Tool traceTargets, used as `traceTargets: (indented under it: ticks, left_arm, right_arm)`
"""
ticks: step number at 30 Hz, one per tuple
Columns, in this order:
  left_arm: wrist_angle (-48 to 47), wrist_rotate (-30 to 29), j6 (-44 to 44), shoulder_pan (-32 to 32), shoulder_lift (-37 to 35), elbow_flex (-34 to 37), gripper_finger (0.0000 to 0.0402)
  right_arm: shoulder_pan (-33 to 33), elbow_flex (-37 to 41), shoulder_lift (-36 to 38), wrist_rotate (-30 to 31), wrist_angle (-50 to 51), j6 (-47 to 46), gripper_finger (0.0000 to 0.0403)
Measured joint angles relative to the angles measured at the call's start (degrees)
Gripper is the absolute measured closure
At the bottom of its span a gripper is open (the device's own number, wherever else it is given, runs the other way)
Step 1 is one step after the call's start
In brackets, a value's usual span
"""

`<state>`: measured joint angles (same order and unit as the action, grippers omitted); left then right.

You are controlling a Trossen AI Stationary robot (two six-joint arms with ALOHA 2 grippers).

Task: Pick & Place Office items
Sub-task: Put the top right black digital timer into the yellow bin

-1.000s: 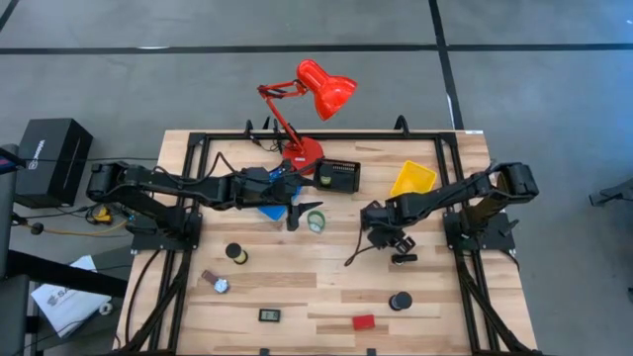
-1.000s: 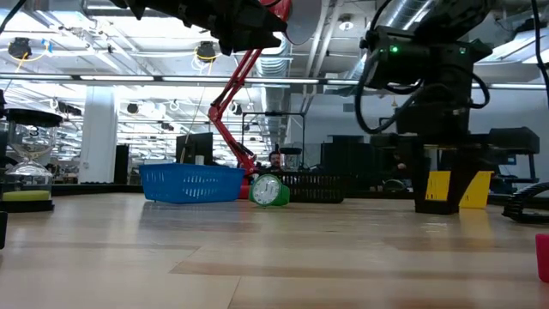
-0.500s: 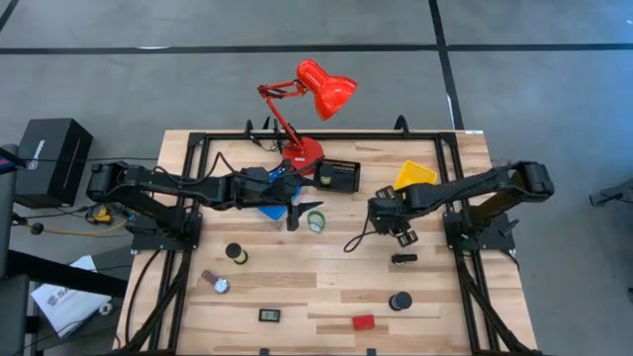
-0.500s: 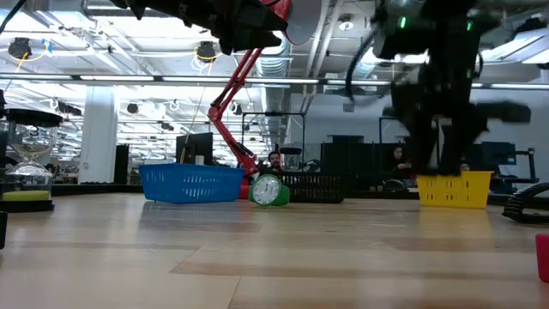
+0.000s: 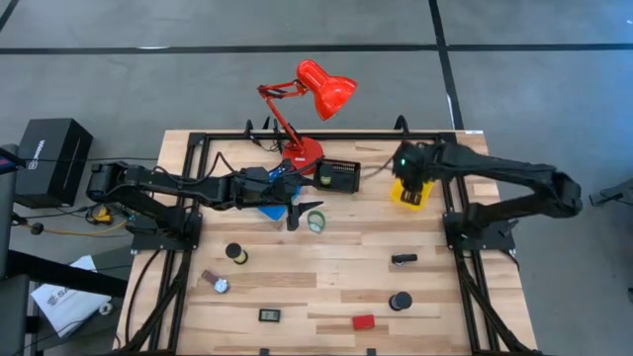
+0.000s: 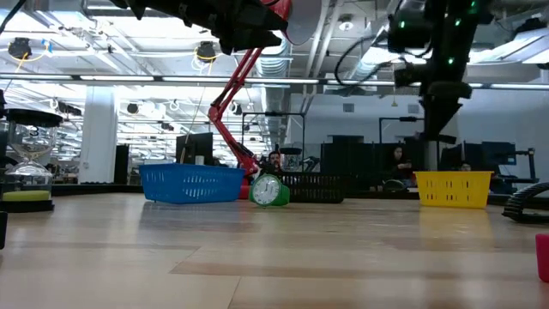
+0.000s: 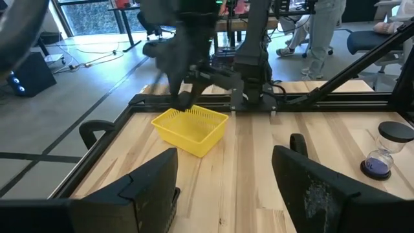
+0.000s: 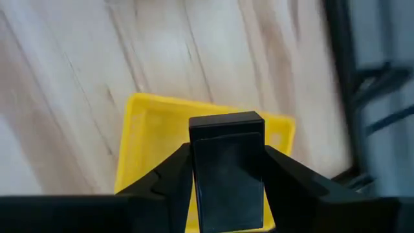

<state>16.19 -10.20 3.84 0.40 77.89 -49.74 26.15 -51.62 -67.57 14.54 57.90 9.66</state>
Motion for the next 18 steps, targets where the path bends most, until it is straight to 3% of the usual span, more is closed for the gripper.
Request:
traceTargets:
  ticks: [4, 9, 18]
  left_arm:
    - [-0.04, -0.01, 0.23, 0.0, 0.0, 0.0, 0.0156]
    - [-0.07, 0.0, 0.26, -0.02, 0.0, 0.0, 0.0156]
    - [0.16, -0.02, 0.24, 0.0, 0.0, 0.0, 0.0156]
  right_arm:
    - [7.47, 2.92, -1.73, -0.05, -2.11, -1.65, 0.0238]
    - [13.21, 4.62, -5.63, -1.29, -3.41, -2.2, 0.0258]
    - [16.72, 4.59, -13.0, -7.09, -6.51, -1.58, 0.0234]
